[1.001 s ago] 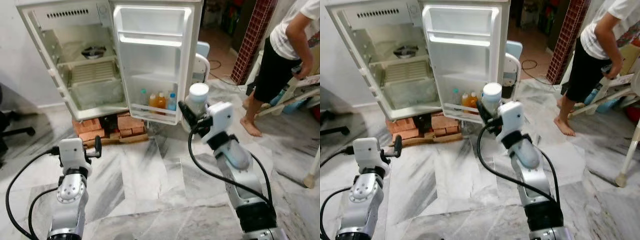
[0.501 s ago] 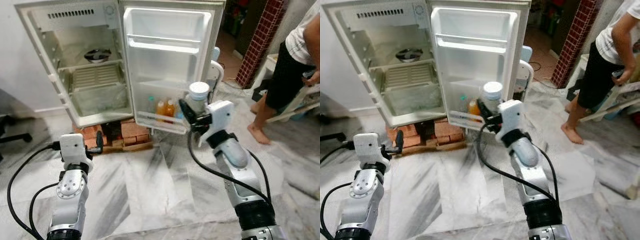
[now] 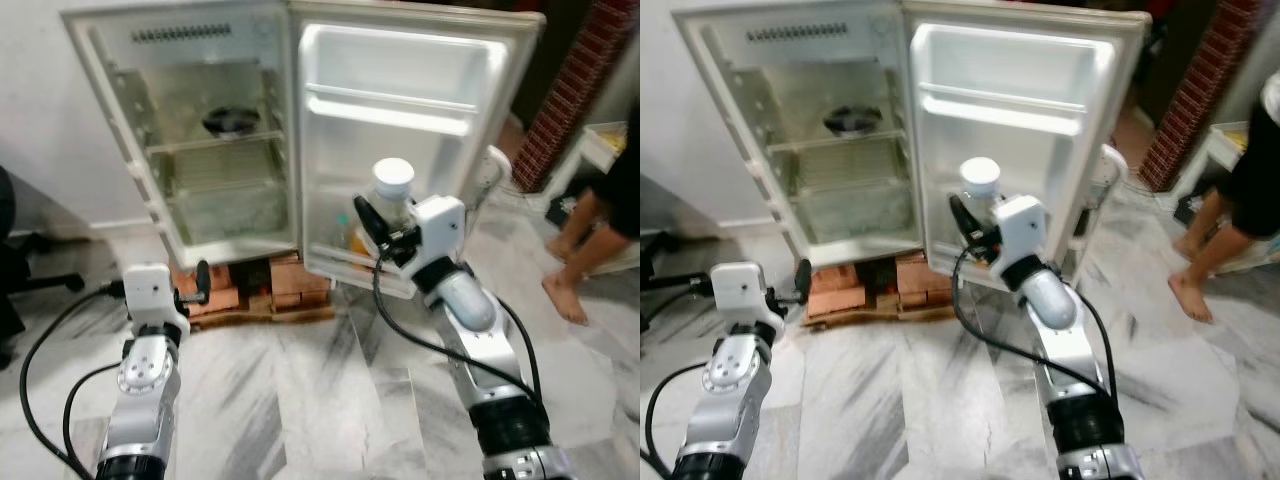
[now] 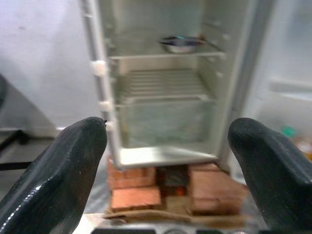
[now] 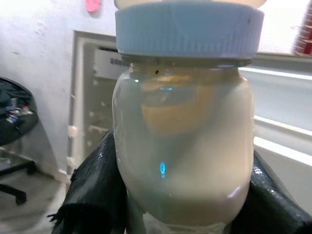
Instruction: Restocking fridge
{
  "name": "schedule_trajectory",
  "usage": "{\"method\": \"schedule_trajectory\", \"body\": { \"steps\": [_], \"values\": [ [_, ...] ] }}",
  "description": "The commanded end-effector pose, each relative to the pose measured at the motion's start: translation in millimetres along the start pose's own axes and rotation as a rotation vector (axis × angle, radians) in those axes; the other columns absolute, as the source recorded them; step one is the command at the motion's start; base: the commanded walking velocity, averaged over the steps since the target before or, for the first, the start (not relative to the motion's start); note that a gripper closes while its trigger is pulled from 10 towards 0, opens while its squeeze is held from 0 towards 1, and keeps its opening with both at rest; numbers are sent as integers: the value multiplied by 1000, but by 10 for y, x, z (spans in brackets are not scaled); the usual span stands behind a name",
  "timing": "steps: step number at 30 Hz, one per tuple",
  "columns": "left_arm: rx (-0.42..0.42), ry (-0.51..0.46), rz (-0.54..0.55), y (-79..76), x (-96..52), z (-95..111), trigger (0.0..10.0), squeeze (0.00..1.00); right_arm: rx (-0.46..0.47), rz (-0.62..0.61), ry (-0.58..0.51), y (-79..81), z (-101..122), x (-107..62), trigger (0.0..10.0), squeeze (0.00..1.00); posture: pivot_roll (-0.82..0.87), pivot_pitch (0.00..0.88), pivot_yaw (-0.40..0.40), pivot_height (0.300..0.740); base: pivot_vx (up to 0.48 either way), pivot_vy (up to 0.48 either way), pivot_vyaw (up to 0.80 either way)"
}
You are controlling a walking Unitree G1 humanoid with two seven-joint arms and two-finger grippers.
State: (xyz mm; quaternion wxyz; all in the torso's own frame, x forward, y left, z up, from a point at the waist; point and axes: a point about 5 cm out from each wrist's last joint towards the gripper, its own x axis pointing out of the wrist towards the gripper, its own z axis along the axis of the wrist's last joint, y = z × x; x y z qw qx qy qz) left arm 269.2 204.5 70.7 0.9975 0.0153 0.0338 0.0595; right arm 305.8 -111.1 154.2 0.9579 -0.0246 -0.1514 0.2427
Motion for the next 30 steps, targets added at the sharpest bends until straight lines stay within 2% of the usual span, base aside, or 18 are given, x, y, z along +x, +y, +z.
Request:
{"method": "schedule_trajectory", "body": {
  "steps": [1,6,9,18,20,22,30],
  "values": [
    [10,-4,31,97,9,19,10000,0,-4,19,-58,83,111,97,10000,0,71,0,-33,740,465,0,0],
    [16,-3,28,92,16,17,10000,0,-20,-20,-64,35,118,110,10000,0,70,0,-32,740,477,0,0],
    [24,-6,30,88,18,23,10000,0,-47,-73,-62,-51,120,103,10000,0,70,0,-32,740,477,0,0],
    [30,-1,21,54,3,2,10000,0,-59,-109,-63,-106,127,110,10000,0,68,0,-34,740,457,0,0],
    [23,-2,20,49,3,3,10000,0,-43,-111,-65,-109,128,113,10000,0,68,0,-34,740,439,0,0],
    [-21,-21,17,29,4,27,10000,0,-29,-110,-71,-110,136,118,10000,0,71,0,-36,740,135,0,0],
    [-21,-19,-5,-10,-33,12,10000,0,76,-14,-121,-63,278,189,10000,0,73,0,-38,740,0,0,0]
  ]
}}
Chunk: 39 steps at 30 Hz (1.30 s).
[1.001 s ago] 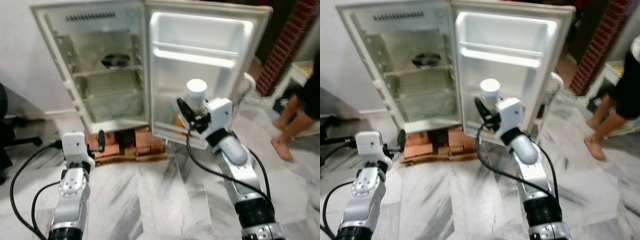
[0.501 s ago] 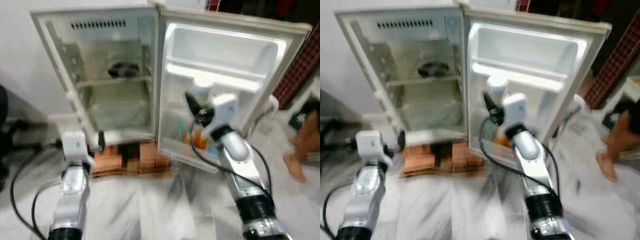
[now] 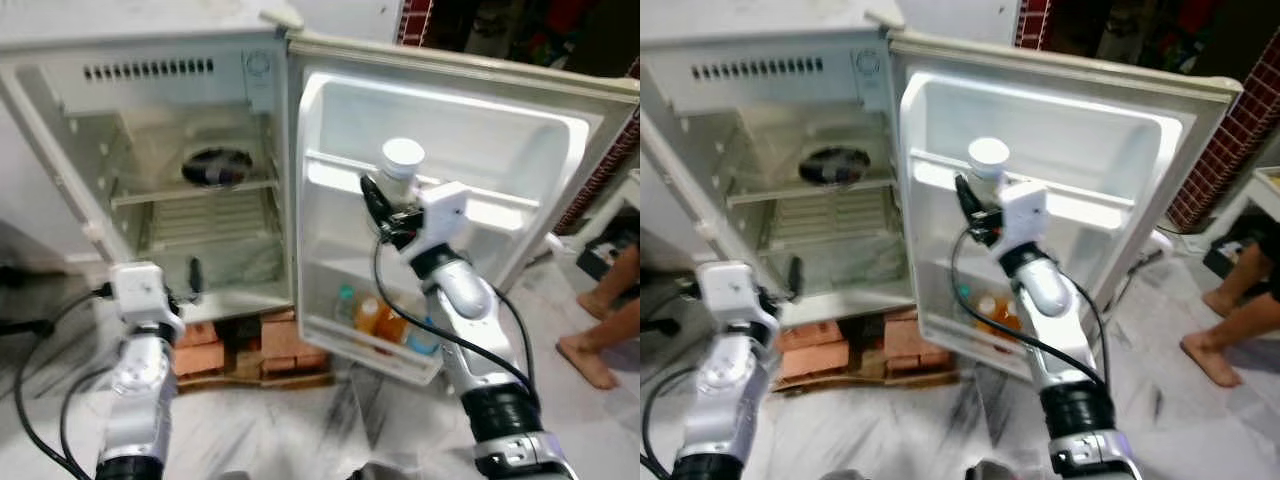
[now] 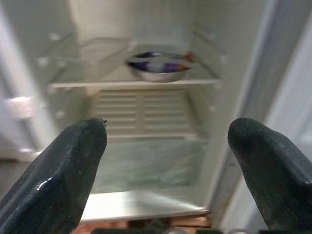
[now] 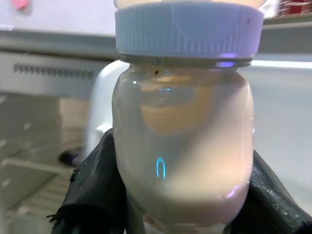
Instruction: Restocking fridge
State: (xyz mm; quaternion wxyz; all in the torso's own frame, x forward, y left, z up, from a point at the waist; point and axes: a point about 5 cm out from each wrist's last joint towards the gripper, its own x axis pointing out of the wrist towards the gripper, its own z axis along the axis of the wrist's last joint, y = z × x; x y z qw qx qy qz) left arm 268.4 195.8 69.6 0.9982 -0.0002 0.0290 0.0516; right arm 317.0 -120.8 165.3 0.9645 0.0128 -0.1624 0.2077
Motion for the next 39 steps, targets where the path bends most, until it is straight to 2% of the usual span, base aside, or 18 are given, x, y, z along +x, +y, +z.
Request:
{"method": "schedule_trajectory", "body": {
  "steps": [1,5,7,8,11,14,16,20,22,25,29,32,34,36,39],
  "values": [
    [9,-11,9,69,-19,24,10000,0,37,83,-84,113,206,115,10000,0,73,0,-38,740,0,0,0],
    [5,-8,3,48,-26,14,10000,0,22,69,-107,49,285,165,10000,0,72,0,-41,740,0,0,0],
    [6,-6,0,39,-23,11,10000,0,-39,-13,-139,-86,369,237,10000,0,74,0,-43,740,0,0,0],
    [6,-6,0,39,-23,11,10000,0,-39,-13,-139,-86,369,237,10000,0,74,0,-43,740,0,0,0],
    [8,-5,2,33,-24,11,10000,0,-97,-96,-133,-239,396,314,10000,0,79,0,-45,740,0,0,0],
    [11,-2,4,35,-28,7,10000,0,-107,-102,-119,-268,383,344,10000,0,83,0,-45,740,0,0,0],
    [13,0,2,27,-40,4,10000,0,-152,-122,-99,-302,371,422,10000,0,89,0,-46,740,0,0,0],
    [8,-5,-4,0,-73,14,10000,0,-234,-153,-23,-303,251,605,10000,0,111,0,-63,740,0,0,0],
    [9,-17,-7,-9,-94,35,10000,0,-238,-170,-8,-291,211,647,10000,0,124,0,-69,740,0,0,0],
    [14,-20,-5,-11,-123,42,10000,0,-248,-176,-9,-268,204,686,10000,0,139,0,-81,740,0,0,0],
    [12,-2,17,25,-235,-9,10000,0,-282,-179,-38,-197,267,792,10000,0,145,0,-90,740,0,0,0],
    [14,7,19,17,-276,-29,10000,0,-320,-221,-30,-223,234,813,10000,0,151,0,-98,740,0,0,0],
    [15,4,19,5,-268,-12,10000,0,-315,-242,-48,-251,225,786,10000,0,156,0,-99,740,0,0,0],
    [17,-2,20,6,-258,8,10000,0,-349,-260,-57,-288,218,756,10000,0,157,2,-100,740,0,0,0],
    [20,-2,21,12,-259,9,10000,0,-345,-285,-33,-318,167,725,10000,0,154,6,-97,740,0,0,0]
  ]
}}
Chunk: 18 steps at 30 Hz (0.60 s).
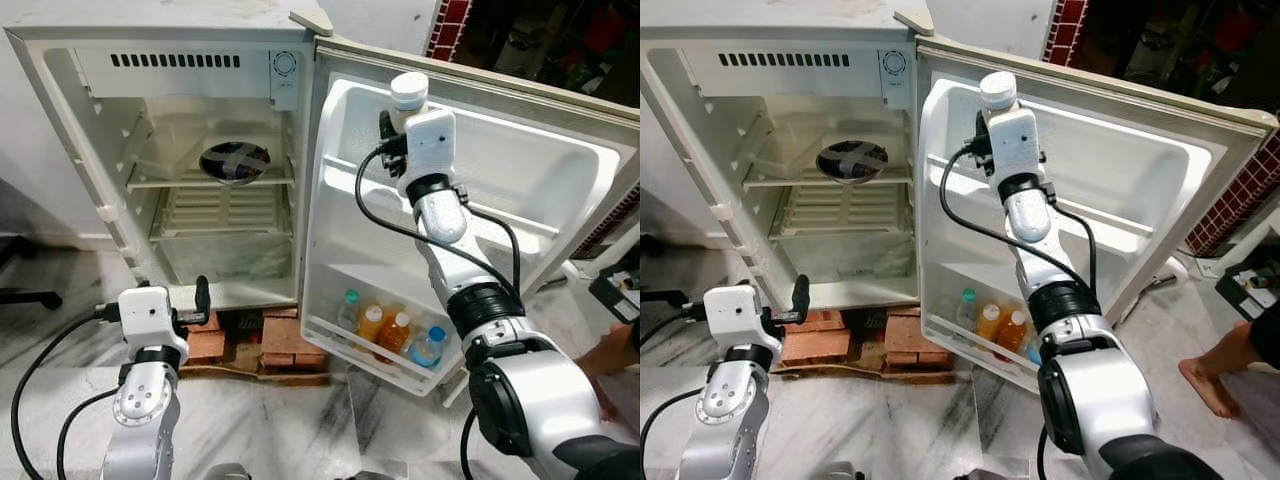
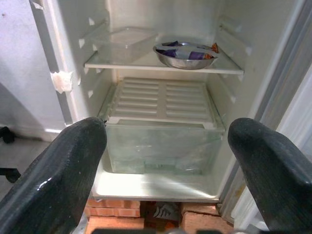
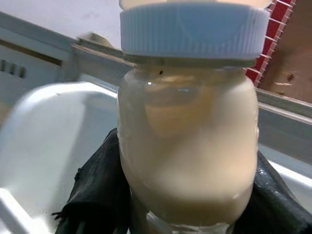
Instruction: Restocking fridge
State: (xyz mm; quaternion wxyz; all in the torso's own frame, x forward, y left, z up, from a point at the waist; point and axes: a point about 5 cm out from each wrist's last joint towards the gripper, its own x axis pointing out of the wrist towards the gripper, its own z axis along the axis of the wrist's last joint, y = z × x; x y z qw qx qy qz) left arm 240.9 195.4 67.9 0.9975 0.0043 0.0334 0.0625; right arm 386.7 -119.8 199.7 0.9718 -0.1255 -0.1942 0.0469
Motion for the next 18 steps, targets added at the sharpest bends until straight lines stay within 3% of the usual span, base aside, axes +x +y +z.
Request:
{"method": "schedule_trajectory", "body": {
  "steps": [1,18],
  "values": [
    [14,-8,-2,-10,3,42,10000,0,-15,-30,-3,-50,-11,1,10000,0,154,8,-96,740,0,0,0],
    [19,4,-10,-30,-32,32,10000,0,46,-20,154,11,-334,-156,10000,0,159,9,-99,740,0,0,0]
  ]
}}
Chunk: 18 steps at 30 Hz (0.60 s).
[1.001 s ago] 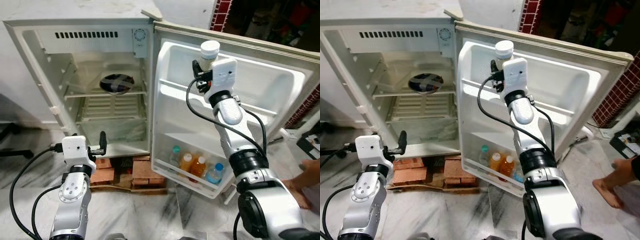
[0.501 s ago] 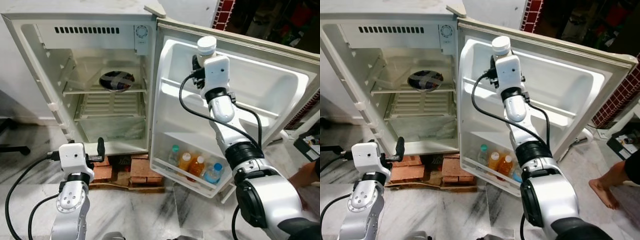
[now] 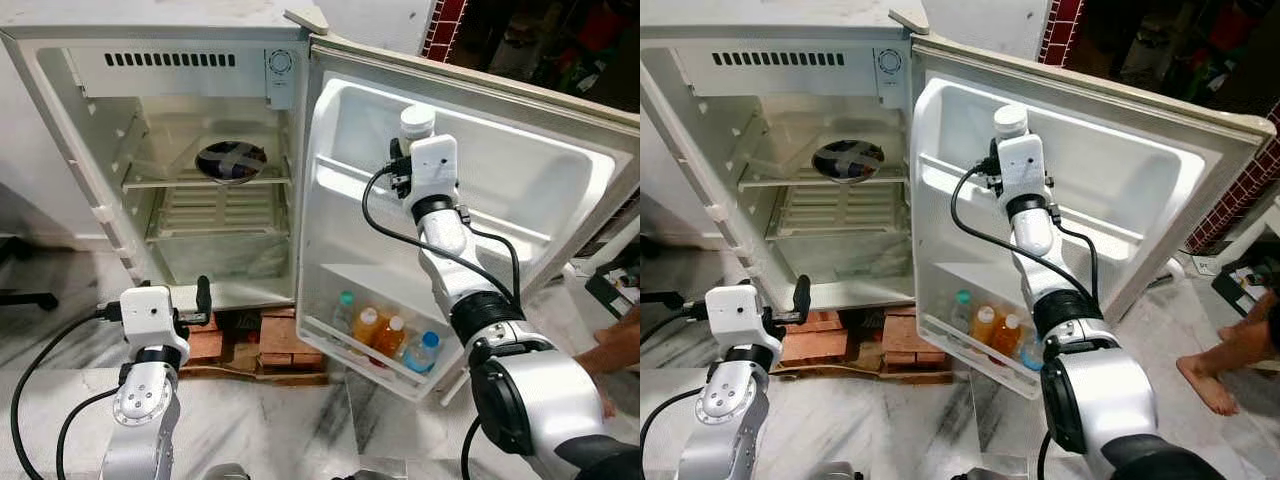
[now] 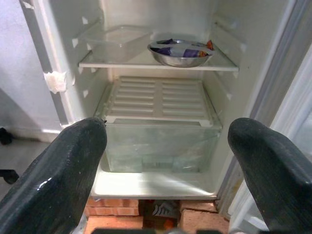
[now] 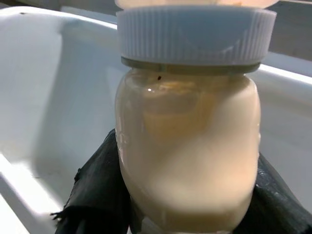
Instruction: Restocking fridge
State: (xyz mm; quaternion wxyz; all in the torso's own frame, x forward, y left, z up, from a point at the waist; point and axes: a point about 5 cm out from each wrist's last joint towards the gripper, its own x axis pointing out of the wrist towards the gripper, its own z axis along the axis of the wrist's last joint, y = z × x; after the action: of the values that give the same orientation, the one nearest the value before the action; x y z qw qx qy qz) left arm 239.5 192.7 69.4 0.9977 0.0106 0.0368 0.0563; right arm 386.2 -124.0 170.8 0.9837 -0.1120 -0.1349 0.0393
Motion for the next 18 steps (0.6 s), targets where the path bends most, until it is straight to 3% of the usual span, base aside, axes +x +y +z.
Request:
{"method": "schedule_trajectory", "body": {
  "steps": [1,6,7,8,9,18],
  "values": [
    [6,1,3,0,-10,16,10000,0,7,-15,46,-31,-97,-41,10000,0,157,10,-98,740,0,0,0],
    [8,4,3,4,5,13,10000,0,12,-27,86,-58,-155,-54,10000,0,154,10,-95,740,0,0,0],
    [9,6,1,-1,11,15,10000,0,18,-31,102,-79,-175,-57,10000,149,153,9,-93,740,0,0,0],
    [9,6,-1,-4,13,16,10000,0,22,-36,107,-91,-182,-59,10000,757,151,9,-92,740,0,0,0],
    [9,6,-2,-6,15,18,10000,0,27,-39,111,-100,-186,-59,10000,1000,150,10,-92,740,0,0,0],
    [13,20,-7,-16,-1,0,10000,0,26,-69,115,-165,-194,-58,10000,1000,147,18,-90,740,0,0,0]
  ]
}}
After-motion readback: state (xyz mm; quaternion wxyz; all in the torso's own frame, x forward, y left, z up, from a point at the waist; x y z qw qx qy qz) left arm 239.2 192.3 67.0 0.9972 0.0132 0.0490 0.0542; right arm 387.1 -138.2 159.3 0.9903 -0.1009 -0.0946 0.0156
